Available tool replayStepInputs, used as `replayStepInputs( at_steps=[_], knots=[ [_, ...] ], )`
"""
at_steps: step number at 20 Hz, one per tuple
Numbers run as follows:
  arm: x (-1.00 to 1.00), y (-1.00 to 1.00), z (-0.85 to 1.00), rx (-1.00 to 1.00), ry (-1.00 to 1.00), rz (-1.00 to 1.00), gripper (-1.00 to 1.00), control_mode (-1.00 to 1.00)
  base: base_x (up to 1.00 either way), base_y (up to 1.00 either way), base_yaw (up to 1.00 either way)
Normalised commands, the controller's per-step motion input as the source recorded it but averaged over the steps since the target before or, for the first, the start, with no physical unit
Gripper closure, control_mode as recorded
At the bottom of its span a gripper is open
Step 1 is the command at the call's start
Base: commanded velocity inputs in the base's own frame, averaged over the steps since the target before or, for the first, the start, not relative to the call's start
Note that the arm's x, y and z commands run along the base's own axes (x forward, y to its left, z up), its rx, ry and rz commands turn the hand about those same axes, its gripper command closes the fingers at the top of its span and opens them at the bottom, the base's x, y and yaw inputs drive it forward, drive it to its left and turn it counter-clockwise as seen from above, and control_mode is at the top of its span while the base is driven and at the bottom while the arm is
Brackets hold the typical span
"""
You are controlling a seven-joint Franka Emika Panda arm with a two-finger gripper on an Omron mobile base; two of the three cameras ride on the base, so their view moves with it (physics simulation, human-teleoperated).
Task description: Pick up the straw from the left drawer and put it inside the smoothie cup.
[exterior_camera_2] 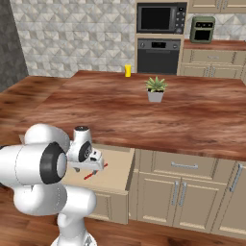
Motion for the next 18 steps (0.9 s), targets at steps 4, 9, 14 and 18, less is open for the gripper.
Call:
replayStepInputs(
  at_steps=[4,9,14,18],
  knots=[
    [0.49,0.08,0.0,0.0,-0.01,-0.01,-1.0,-1.0,0.0,0.0,0.0],
    [0.17,0.02,-0.02,0.0,-0.04,-0.02,-1.0,-1.0,0.0,0.0,0.0],
    [0.1,0.0,-0.13,0.0,-0.03,-0.04,-1.0,-1.0,0.0,0.0,0.0],
    [0.05,0.0,-0.25,0.0,-0.02,-0.05,-1.0,-1.0,0.0,0.0,0.0]
  ],
)
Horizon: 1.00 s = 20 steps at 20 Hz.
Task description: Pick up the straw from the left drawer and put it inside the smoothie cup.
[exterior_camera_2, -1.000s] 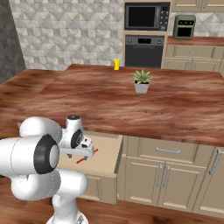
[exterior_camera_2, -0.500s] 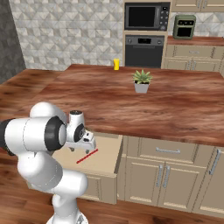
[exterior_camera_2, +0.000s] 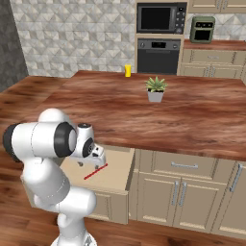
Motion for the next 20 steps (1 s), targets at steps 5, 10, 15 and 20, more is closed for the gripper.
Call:
replayStepInputs(
  at_steps=[5,10,15,20],
  knots=[
    [0.04,0.01,-0.33,0.0,-0.01,-0.05,-1.0,-1.0,0.0,0.0,0.0],
    [0.06,0.06,-0.33,0.0,-0.01,-0.05,-1.0,-1.0,0.0,0.0,0.0],
    [0.05,0.11,-0.26,0.0,-0.05,-0.05,-1.0,-1.0,0.0,0.0,0.0],
    [0.12,0.14,-0.15,0.0,-0.05,-0.05,-1.0,-1.0,0.0,0.0,0.0]
  ],
)
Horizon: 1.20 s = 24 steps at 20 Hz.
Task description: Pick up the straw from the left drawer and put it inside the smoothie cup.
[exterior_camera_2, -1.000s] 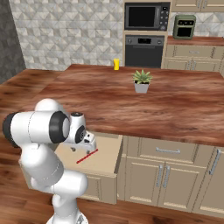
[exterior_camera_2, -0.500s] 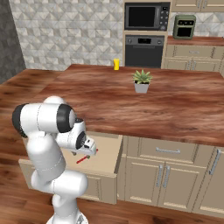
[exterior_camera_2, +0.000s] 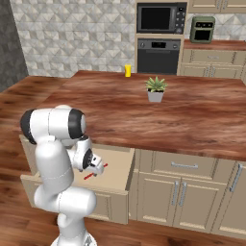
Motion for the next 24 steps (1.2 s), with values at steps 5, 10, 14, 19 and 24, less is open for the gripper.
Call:
replayStepInputs(
  at_steps=[5,10,14,19,24],
  knots=[
    [0.2,0.06,-0.08,0.0,-0.01,-0.06,-1.0,-1.0,0.0,0.0,0.0],
    [0.27,0.01,-0.07,0.0,0.0,-0.05,-1.0,-1.0,0.0,0.0,0.0],
    [0.3,0.02,-0.08,0.0,0.0,-0.04,-1.0,-1.0,0.0,0.0,0.0],
    [0.24,0.0,-0.12,0.0,0.0,-0.04,-1.0,-1.0,0.0,0.0,0.0],
    [0.2,0.0,-0.2,0.0,0.0,-0.03,-1.0,-1.0,0.0,0.0,0.0]
  ],
)
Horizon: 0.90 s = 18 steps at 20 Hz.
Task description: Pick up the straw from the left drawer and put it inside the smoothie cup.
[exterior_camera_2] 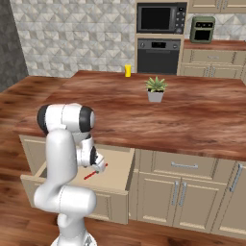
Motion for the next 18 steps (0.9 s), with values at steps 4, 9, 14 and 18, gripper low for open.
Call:
replayStepInputs(
  at_steps=[4,9,14,18],
  knots=[
    [0.2,0.0,-0.26,0.0,0.0,-0.02,-1.0,-1.0,0.0,0.0,0.0],
    [0.24,0.0,-0.23,0.0,0.0,-0.01,-1.0,-1.0,0.0,0.0,0.0],
    [0.22,0.01,-0.23,0.0,0.0,-0.01,-1.0,-1.0,0.0,0.0,0.0],
    [0.18,0.03,-0.23,-0.02,0.0,-0.01,-1.0,-1.0,0.0,0.0,0.0]
  ],
)
